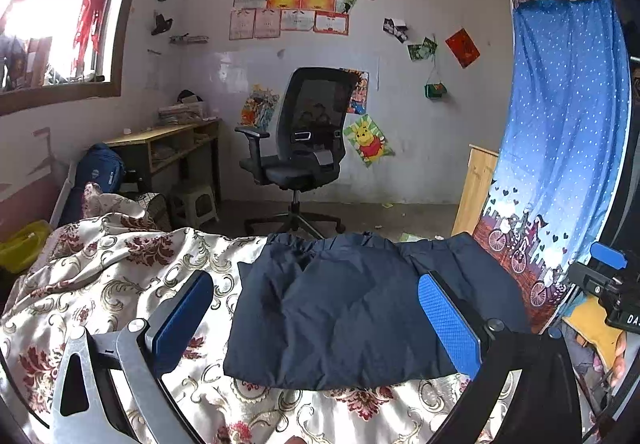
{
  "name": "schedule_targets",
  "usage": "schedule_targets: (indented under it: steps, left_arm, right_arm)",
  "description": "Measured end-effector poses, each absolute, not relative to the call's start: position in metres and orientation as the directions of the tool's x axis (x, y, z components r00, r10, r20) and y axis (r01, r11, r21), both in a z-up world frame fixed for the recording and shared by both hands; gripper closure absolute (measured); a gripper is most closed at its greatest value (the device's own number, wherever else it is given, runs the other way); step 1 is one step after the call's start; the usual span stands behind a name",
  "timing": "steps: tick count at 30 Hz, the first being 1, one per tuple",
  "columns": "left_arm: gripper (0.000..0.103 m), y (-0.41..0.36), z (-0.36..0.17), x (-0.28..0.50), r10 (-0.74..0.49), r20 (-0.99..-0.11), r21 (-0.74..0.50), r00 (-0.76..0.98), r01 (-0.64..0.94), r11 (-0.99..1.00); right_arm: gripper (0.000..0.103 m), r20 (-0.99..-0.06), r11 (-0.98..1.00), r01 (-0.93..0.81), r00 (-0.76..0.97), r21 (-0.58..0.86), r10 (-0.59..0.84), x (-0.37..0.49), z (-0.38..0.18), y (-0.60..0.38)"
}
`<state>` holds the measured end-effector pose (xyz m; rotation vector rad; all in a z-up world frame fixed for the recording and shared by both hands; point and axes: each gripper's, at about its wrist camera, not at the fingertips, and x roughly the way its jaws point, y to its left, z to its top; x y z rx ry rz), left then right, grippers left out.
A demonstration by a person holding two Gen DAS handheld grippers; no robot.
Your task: Fold large clothes
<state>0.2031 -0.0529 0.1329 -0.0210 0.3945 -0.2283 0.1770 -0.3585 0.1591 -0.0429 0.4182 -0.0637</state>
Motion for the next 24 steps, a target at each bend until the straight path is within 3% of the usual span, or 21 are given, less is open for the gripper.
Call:
schedule_targets:
  steps: [12,24]
  left_arm:
    - [0.0,-0.046,0.132,0.146,-0.173,-0.33,-0.003,0.928,0.182,0.983]
    - [0.0,-0.034,0.117,0.113,-0.158,-0.354,-0.003,0.922,0.168,0.986]
  right_arm:
    - [0.011,-0.369,0.998,0.059,0.927,-0.022,-0.064,0.118,0.158,-0.343]
    - [0.011,-0.337,0.997,0.076,0.939,0.019,-0.065,0.077,0.145,-0.338]
